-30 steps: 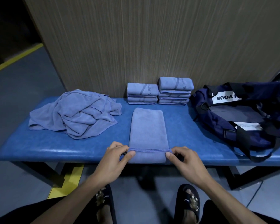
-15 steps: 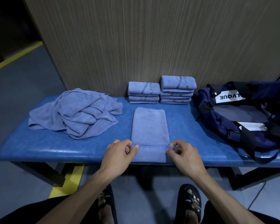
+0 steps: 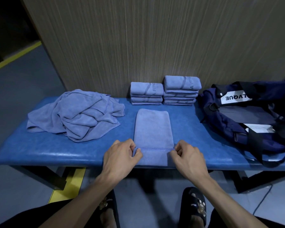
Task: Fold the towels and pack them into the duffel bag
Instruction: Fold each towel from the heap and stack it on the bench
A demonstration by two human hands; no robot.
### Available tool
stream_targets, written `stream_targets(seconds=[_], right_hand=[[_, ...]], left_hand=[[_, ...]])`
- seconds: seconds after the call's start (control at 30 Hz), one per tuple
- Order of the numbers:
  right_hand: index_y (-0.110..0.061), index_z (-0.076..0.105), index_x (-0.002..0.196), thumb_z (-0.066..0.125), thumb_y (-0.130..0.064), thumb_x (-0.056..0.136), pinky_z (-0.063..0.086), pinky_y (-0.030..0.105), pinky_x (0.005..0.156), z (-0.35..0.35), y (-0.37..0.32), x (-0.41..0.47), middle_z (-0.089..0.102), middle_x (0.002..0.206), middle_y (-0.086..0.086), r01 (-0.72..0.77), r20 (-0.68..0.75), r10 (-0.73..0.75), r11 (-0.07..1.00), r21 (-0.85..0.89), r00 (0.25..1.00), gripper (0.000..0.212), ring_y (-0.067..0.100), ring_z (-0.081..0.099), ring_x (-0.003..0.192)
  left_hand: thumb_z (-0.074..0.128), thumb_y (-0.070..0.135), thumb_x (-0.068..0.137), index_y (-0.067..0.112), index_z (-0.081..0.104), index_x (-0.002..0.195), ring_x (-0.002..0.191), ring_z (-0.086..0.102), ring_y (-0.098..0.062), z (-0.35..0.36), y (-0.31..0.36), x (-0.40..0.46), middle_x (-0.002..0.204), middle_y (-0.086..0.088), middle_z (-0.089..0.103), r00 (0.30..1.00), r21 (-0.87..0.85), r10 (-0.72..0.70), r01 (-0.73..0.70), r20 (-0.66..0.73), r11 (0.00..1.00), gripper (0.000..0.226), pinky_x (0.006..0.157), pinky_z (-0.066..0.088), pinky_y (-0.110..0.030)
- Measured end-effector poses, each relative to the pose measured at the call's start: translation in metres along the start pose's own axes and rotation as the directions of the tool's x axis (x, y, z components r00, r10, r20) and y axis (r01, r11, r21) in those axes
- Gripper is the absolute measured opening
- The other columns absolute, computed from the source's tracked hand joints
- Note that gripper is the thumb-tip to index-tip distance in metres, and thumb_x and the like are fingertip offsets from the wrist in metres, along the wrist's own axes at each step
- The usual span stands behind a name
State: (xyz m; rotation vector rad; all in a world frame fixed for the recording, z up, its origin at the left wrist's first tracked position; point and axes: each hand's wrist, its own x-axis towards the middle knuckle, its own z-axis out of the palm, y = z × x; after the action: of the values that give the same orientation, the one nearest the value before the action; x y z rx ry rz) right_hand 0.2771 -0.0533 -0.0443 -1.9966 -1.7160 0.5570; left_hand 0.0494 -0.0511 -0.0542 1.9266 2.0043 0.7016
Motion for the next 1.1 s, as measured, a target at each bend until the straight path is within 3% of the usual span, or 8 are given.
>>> stream_targets(seconds=[0.17, 0.3, 0.43, 0.6, 0.83, 0.9, 1.0, 1.1], right_hand=[[-0.023, 0.051, 0.083, 0.056, -0.036, 0.084, 0.045, 0.038, 0.07, 0.002, 0.002, 0.003, 0.064, 0.071, -0.002, 0.002, 0.009, -0.002, 1.0, -0.007, 1.0, 0.014, 0.033, 0.058, 0.081], [-0.033, 0.042, 0.097, 0.054, -0.037, 0.083, 0.047, 0.038, 0.066, 0.004, 0.005, 0.002, 0.06, 0.062, -0.004, 0.058, 0.001, -0.058, 0.998, -0.01, 0.998, 0.019, 0.03, 0.058, 0.071], [-0.033, 0.045, 0.101, 0.056, -0.035, 0.087, 0.049, 0.037, 0.066, 0.005, 0.004, -0.002, 0.057, 0.065, -0.006, 0.144, -0.03, -0.148, 0.985, -0.099, 0.989, 0.017, 0.03, 0.057, 0.071], [-0.032, 0.057, 0.097, 0.063, -0.025, 0.084, 0.045, 0.037, 0.063, 0.009, 0.007, -0.004, 0.049, 0.092, -0.008, 0.287, -0.127, -0.31, 0.943, -0.167, 0.942, 0.016, 0.024, 0.055, 0.076], [-0.026, 0.064, 0.094, 0.062, -0.013, 0.083, 0.035, 0.032, 0.076, 0.011, 0.02, 0.001, 0.062, 0.097, -0.011, 0.63, -0.066, -0.709, 0.662, -0.407, 0.702, 0.017, 0.022, 0.057, 0.092], [-0.027, 0.064, 0.102, 0.059, -0.028, 0.092, 0.038, 0.032, 0.083, 0.003, 0.024, 0.0, 0.06, 0.106, -0.015, 0.676, 0.009, -0.709, 0.668, -0.31, 0.705, 0.01, 0.017, 0.055, 0.102], [-0.031, 0.058, 0.117, 0.062, -0.05, 0.088, 0.039, 0.034, 0.094, -0.007, 0.033, 0.0, 0.053, 0.121, -0.02, 0.658, 0.152, -0.641, 0.722, -0.213, 0.753, 0.035, 0.01, 0.049, 0.115], [-0.031, 0.055, 0.124, 0.063, -0.038, 0.078, 0.039, 0.034, 0.095, -0.006, 0.036, -0.001, 0.051, 0.127, -0.019, 0.636, 0.193, -0.607, 0.747, -0.194, 0.771, 0.046, 0.012, 0.049, 0.118]], left_hand=[[0.06, 0.045, 0.084, 0.028, 0.049, 0.079, 0.082, 0.049, -0.009, 0.0, -0.001, 0.001, 0.071, 0.014, 0.056, 0.999, 0.002, 0.043, -0.043, -0.015, 0.999, 0.021, 0.064, 0.047, -0.033], [0.069, 0.021, 0.088, 0.032, 0.059, 0.095, 0.092, 0.05, -0.008, 0.001, -0.008, 0.002, 0.097, 0.019, 0.053, 0.936, -0.037, 0.34, -0.344, -0.093, 0.938, 0.017, 0.067, 0.049, -0.03], [0.074, 0.005, 0.086, 0.026, 0.072, 0.09, 0.085, 0.052, -0.014, 0.005, -0.019, 0.006, 0.094, 0.018, 0.063, 0.819, 0.052, 0.561, -0.56, -0.121, 0.827, 0.021, 0.068, 0.05, -0.03], [0.057, 0.009, 0.086, 0.024, 0.075, 0.099, 0.088, 0.055, -0.014, 0.0, -0.03, 0.008, 0.102, 0.021, 0.068, 0.798, 0.037, 0.596, -0.595, -0.092, 0.803, 0.027, 0.072, 0.052, -0.029], [0.066, 0.028, 0.072, 0.024, 0.064, 0.119, 0.105, 0.054, -0.011, -0.013, -0.029, -0.004, 0.121, 0.019, 0.058, 0.802, 0.009, 0.591, -0.594, 0.093, 0.804, 0.047, 0.087, 0.045, -0.029], [0.068, 0.04, 0.076, 0.025, 0.059, 0.123, 0.109, 0.052, -0.011, -0.011, -0.031, -0.005, 0.126, 0.018, 0.054, 0.793, 0.06, 0.595, -0.605, 0.133, 0.794, 0.05, 0.088, 0.042, -0.03], [0.064, 0.045, 0.088, 0.026, 0.056, 0.125, 0.109, 0.052, -0.014, -0.001, -0.035, -0.003, 0.13, 0.017, 0.051, 0.787, 0.096, 0.605, -0.616, 0.12, 0.782, 0.042, 0.085, 0.041, -0.032], [0.062, 0.04, 0.092, 0.025, 0.057, 0.123, 0.106, 0.053, -0.016, 0.003, -0.038, 0.0, 0.128, 0.015, 0.053, 0.781, 0.098, 0.618, -0.624, 0.088, 0.775, 0.035, 0.083, 0.041, -0.033]])
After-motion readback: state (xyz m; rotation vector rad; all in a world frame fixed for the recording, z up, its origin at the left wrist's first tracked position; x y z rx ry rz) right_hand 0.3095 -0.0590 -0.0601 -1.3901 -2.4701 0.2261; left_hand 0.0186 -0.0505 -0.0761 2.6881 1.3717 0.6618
